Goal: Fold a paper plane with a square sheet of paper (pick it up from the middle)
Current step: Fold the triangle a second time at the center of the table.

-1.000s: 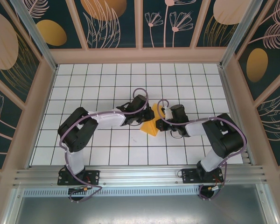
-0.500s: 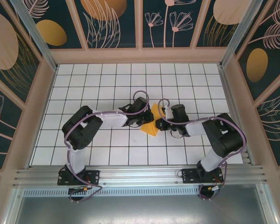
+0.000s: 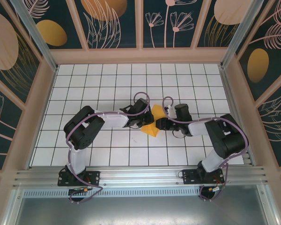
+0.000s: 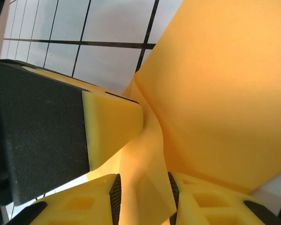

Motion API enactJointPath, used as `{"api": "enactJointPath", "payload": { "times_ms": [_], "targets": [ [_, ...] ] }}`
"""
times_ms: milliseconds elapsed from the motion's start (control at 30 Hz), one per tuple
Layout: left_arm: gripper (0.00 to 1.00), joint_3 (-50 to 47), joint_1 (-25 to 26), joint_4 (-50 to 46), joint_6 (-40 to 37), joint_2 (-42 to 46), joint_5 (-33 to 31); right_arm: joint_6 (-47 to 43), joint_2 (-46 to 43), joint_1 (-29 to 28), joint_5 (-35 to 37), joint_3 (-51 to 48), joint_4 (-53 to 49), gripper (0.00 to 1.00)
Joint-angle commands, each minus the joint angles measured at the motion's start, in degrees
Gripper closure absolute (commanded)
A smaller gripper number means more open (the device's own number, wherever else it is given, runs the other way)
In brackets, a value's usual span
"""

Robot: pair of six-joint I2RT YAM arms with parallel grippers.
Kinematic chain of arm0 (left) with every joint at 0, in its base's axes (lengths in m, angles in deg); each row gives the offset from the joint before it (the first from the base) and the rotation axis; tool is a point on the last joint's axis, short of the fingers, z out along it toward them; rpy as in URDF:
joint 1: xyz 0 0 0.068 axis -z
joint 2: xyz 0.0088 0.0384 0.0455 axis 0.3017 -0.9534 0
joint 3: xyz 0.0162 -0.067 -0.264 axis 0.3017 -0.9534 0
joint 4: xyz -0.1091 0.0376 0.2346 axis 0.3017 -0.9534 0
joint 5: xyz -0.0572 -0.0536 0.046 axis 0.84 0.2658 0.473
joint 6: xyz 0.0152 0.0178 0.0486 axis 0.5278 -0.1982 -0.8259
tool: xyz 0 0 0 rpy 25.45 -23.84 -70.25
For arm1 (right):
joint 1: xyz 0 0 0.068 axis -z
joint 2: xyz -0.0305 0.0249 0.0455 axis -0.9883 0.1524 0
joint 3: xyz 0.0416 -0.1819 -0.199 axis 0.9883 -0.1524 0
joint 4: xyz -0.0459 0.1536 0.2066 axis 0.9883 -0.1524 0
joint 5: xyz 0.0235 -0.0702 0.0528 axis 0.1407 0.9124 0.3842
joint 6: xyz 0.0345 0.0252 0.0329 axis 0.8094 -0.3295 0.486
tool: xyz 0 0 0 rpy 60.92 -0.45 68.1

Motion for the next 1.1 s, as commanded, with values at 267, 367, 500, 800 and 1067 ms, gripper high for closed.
{"api": "enactJointPath", "payload": {
  "times_ms": [267,367,500,800,1067],
  "targets": [
    [0.87,0.0,0.3,1.4,0.2,-1.1,-0.3,1.6,-1.8,1.3,-1.5,1.2,-4.7,0.76],
    [0.87,0.0,0.2,1.4,0.0,-0.9,-0.1,0.8,-1.4,1.4,-0.2,1.5,-5.3,0.84],
    [0.85,0.1,0.3,1.5,-0.4,-0.5,-0.1,0.4,-0.4,1.4,1.0,2.1,-5.8,0.90],
    [0.77,-2.9,0.2,4.6,-1.1,4.4,2.8,-0.5,1.1,1.4,4.4,2.7,-7.4,0.93],
    [0.81,-7.9,0.4,5.9,-1.1,7.2,6.4,-1.2,1.3,1.4,3.0,3.3,-8.1,0.92]
  ]
}}
